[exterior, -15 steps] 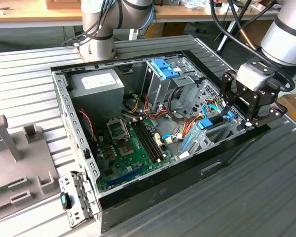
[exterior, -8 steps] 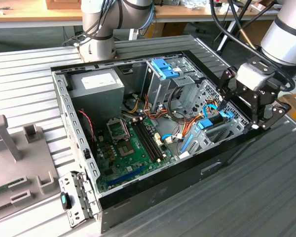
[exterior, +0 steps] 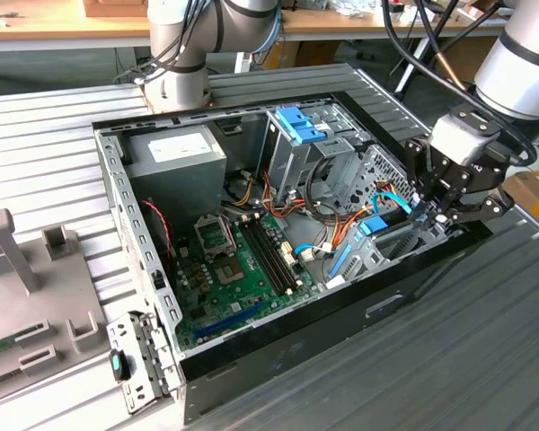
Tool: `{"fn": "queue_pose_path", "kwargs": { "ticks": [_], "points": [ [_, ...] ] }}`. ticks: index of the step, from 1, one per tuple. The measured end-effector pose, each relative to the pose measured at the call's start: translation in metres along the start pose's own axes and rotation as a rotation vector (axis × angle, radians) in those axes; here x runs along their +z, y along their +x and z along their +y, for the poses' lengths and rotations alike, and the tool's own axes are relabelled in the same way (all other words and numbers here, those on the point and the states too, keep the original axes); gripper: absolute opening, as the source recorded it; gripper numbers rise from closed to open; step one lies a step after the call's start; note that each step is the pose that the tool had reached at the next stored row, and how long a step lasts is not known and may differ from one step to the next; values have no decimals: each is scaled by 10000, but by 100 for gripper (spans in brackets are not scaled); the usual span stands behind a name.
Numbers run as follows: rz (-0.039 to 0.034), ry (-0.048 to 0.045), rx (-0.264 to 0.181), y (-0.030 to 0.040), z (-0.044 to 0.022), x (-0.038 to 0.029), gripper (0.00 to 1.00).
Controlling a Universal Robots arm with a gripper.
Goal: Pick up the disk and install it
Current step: 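Insert the second disk wire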
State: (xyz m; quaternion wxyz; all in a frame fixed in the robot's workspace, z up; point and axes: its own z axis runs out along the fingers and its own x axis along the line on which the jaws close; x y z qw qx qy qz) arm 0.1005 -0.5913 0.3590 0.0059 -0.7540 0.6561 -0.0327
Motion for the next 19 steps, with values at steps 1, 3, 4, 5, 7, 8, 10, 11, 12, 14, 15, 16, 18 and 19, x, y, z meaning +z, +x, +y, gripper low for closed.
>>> {"fn": "queue_pose_path", "kwargs": {
  "ticks": [1,3,4,5,7,8,10,11,12,14,15,16,18,19],
  "points": [
    [1,0,-1,0,0,0,24],
    [1,0,-1,0,0,0,18],
    [2,0,-1,-1,0,0,18],
    [2,-1,0,-1,1,0,18],
    [-1,0,-1,-70,42,-4,11],
    [-45,5,2,-82,64,-5,11],
    [-67,7,4,-122,99,-9,11],
    [-66,7,4,-143,104,-10,11],
    [-65,7,4,-144,104,-9,11],
    [-61,6,12,-204,117,-13,11],
    [-61,7,13,-224,124,-14,11],
    [-60,6,13,-233,125,-15,11],
    [-51,5,13,-268,123,-16,11],
    [-27,1,13,-301,118,-18,11]
  ]
}}
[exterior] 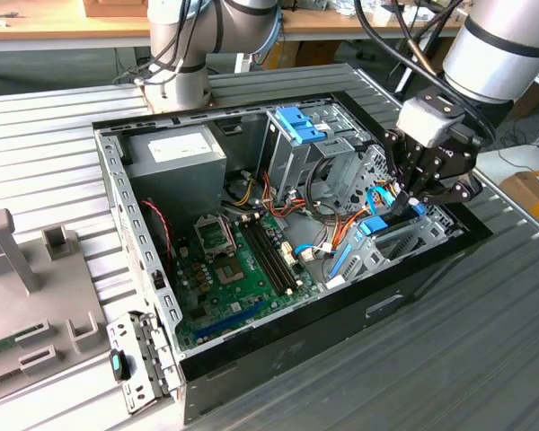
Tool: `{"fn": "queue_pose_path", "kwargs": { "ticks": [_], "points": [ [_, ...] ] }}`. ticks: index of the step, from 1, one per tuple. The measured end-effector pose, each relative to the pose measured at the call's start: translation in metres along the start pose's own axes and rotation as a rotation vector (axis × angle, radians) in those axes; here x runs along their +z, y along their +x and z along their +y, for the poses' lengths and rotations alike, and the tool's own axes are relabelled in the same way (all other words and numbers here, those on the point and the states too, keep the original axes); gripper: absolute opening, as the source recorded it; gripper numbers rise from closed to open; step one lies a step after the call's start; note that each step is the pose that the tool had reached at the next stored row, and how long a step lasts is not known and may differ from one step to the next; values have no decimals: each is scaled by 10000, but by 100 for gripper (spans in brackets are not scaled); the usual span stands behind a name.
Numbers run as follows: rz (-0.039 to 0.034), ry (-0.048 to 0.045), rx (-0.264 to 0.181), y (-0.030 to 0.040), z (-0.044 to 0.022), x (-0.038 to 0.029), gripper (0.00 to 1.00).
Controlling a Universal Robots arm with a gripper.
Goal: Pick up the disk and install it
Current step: 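Insert the second disk wire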
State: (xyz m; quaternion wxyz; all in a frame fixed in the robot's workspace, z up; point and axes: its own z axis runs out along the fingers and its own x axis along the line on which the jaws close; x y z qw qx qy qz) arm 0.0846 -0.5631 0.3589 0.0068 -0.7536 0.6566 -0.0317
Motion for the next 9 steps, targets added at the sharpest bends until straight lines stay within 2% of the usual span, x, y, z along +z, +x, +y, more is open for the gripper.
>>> {"fn": "queue_pose_path", "kwargs": {
  "ticks": [1,2,3,4,7,9],
  "points": [
    [20,-2,1,-50,-7,1,11],
    [29,-3,1,-53,-20,0,11],
    [220,-31,1,-54,-29,3,11],
    [350,-50,21,-63,-36,4,11],
    [355,-50,23,-65,-39,5,11],
    [354,-59,23,-69,-64,15,11]
  ]
}}
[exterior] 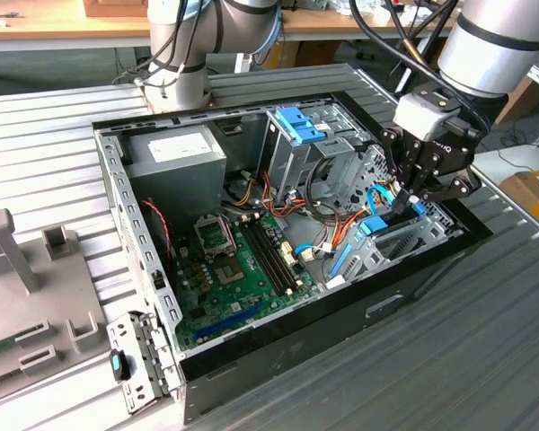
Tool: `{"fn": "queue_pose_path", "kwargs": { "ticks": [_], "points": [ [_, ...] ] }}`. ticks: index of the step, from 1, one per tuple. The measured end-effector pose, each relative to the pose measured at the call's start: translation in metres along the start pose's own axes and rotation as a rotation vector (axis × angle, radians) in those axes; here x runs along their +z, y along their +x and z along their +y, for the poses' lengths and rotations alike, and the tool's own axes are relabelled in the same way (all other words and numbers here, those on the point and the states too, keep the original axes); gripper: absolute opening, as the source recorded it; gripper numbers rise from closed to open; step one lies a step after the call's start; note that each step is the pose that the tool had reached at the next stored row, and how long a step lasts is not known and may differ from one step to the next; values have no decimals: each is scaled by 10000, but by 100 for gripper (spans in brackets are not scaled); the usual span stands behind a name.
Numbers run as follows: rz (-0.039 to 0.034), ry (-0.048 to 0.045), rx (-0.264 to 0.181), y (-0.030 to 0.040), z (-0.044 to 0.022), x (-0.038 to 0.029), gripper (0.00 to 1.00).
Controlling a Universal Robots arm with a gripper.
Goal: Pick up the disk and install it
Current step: 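Insert the second disk wire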
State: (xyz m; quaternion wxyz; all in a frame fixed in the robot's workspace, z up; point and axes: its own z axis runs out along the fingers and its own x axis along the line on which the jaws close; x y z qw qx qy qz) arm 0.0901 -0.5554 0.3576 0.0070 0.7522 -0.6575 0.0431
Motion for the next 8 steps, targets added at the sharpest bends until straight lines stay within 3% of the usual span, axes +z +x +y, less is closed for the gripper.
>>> {"fn": "queue_pose_path", "kwargs": {
  "ticks": [8],
  "points": [
    [-6,-53,3,-45,-18,27,11]
  ]
}}
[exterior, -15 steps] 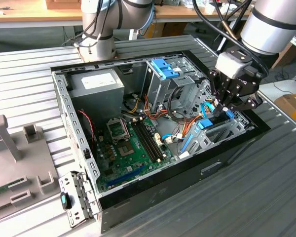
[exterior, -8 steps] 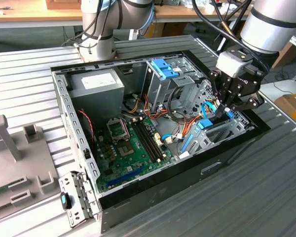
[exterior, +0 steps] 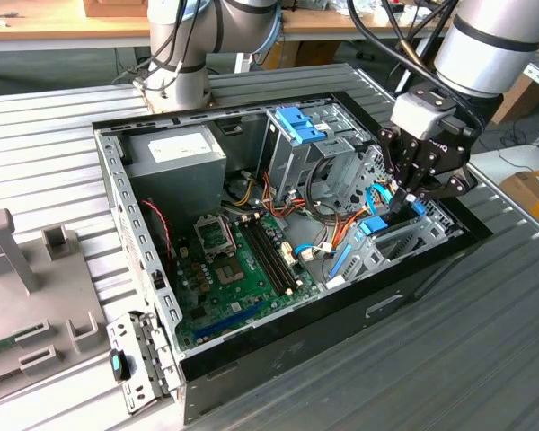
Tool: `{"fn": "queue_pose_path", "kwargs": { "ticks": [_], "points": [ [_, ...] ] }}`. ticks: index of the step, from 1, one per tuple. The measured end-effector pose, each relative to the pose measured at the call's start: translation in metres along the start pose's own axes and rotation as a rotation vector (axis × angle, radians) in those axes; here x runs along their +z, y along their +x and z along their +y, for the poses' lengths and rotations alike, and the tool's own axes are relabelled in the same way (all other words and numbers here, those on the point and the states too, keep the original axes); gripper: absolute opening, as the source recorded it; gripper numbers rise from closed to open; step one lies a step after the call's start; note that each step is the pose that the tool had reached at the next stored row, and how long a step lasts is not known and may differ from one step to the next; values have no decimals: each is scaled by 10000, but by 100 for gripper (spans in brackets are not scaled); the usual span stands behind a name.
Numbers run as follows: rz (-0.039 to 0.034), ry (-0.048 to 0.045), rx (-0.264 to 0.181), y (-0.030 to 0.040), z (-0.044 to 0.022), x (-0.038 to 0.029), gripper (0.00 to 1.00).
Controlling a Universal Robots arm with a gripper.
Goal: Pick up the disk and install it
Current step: 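Insert the second disk wire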
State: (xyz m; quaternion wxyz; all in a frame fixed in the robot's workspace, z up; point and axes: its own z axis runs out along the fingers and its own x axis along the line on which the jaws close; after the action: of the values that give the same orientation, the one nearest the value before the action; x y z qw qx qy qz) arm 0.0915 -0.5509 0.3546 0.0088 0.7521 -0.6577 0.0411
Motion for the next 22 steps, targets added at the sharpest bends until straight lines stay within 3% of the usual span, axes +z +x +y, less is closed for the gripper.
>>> {"fn": "queue_pose_path", "kwargs": {
  "ticks": [3,5,6,13,22],
  "points": [
    [21,-3,-3,0,-3,0,11],
    [115,-15,-11,-2,-6,1,11],
    [128,-17,-13,-2,-10,0,11],
    [128,-16,-23,-32,-17,18,11],
    [128,-16,-23,-14,-28,22,11]
  ]
}}
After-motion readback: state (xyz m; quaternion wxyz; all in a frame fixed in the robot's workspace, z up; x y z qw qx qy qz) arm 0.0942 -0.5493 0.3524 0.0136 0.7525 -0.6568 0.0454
